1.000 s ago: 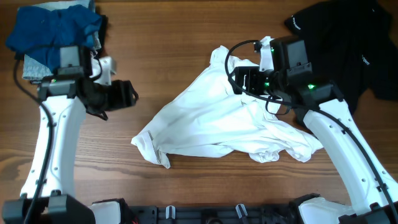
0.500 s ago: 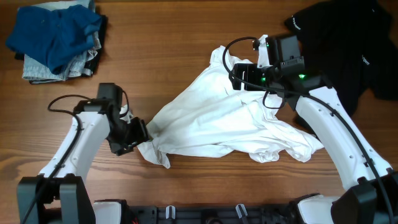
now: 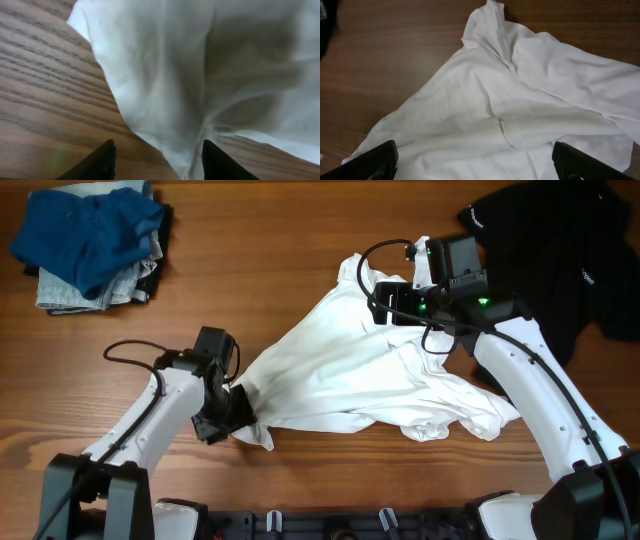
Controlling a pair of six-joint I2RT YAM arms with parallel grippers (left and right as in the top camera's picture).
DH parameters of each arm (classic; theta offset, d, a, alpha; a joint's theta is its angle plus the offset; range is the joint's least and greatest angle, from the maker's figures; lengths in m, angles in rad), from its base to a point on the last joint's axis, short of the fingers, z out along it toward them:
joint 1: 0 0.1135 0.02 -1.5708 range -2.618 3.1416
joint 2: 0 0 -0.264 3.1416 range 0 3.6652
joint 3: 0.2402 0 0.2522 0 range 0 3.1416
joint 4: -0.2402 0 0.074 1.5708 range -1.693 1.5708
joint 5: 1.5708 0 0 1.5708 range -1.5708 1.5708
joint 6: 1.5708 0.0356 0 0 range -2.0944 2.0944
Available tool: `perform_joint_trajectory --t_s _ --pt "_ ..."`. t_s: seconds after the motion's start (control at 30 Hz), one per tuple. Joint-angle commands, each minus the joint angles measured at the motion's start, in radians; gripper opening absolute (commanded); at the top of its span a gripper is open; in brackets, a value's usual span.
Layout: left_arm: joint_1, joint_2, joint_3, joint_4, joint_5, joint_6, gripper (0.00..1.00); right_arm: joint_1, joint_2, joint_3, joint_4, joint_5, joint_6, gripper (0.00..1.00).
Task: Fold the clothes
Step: 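Grasp the T-shirt's left edge with the left gripper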
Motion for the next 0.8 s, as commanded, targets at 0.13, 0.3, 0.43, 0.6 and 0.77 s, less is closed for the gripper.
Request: perform_joint_trajectory --t_s 0.13,0.3,0.43,0.6,0.77 --pt "-0.005 0.003 -0.038 0.073 -0.013 -0.039 0.54 -0.003 0.015 0.006 0.008 0.021 0.001 0.99" --pt "-0.005 0.003 -0.038 0.093 -0.014 -0.039 0.33 -0.003 0.015 0.006 0.009 0.021 0.0 1.0" --pt "-0.005 0.007 -0.04 0.096 -0.014 -0.039 0.28 -0.003 0.015 0.006 0.009 0.021 0.0 0.99" --pt "-0.004 0.008 -0.08 0.127 -0.014 -0.047 0.27 -0.003 0.015 0.006 0.011 0.021 0.0 1.0" --pt "0.0 0.008 -0.08 0.175 -0.016 -0.047 0.04 -0.003 0.015 0.006 0.014 0.021 0.001 0.99"
